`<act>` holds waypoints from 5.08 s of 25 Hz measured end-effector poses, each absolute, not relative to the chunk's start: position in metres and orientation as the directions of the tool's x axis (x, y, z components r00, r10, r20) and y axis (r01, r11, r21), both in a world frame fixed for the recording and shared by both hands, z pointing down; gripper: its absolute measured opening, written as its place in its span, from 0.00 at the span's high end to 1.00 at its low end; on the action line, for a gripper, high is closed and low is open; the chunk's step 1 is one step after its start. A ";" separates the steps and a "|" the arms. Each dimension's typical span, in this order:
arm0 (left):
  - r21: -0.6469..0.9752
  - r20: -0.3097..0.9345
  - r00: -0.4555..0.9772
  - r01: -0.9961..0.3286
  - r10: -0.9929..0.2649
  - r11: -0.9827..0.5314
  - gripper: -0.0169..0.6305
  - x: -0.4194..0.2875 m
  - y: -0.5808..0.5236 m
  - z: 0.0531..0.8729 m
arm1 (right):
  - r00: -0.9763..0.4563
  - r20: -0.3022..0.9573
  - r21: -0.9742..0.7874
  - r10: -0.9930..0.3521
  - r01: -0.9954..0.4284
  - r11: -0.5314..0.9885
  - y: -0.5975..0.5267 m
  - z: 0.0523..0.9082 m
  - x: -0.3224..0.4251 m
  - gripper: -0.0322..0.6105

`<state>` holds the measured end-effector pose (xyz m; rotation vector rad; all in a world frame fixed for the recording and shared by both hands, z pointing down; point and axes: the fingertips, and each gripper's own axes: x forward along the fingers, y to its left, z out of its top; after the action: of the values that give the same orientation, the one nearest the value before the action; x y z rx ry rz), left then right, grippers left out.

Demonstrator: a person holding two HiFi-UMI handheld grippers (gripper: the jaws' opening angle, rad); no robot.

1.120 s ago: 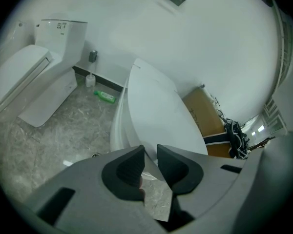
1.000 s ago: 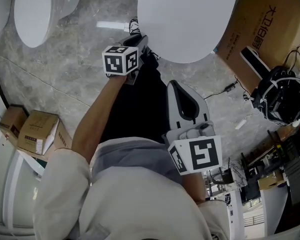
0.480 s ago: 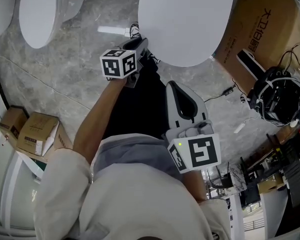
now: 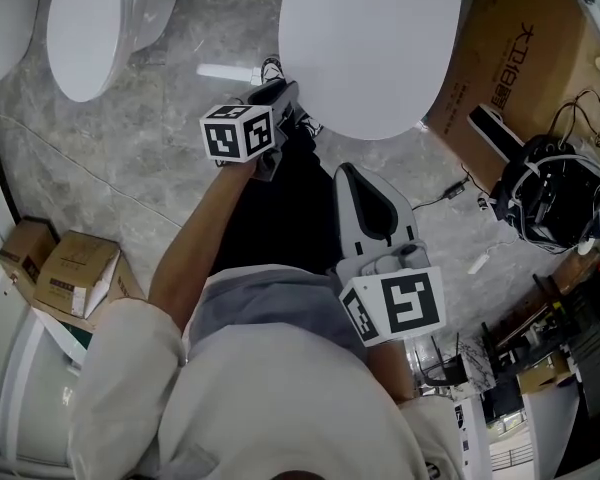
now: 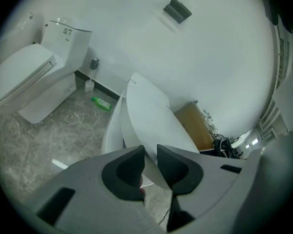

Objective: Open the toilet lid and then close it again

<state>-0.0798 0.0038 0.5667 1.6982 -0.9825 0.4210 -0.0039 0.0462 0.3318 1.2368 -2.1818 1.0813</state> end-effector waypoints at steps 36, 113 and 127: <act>0.771 0.540 0.695 -0.635 -0.475 -0.053 0.86 -0.075 -0.051 0.466 | -0.510 0.587 -0.380 -0.629 -0.859 0.343 -0.002 0.253 -0.012 0.93; 0.875 0.214 0.819 -0.403 -0.533 -0.267 0.83 -0.052 -0.220 0.319 | -0.351 0.509 -0.259 -0.786 -0.933 0.249 -0.089 0.181 0.000 0.94; 0.825 0.225 0.794 -0.464 -0.565 -0.323 0.83 -0.049 -0.240 0.308 | -0.293 0.510 -0.250 -0.808 -0.950 0.187 -0.078 0.181 0.027 0.93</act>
<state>-0.0488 -0.2396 0.3084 1.9738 -0.7706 -0.1267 0.0268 -0.0781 0.1813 1.6805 -2.2011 0.7721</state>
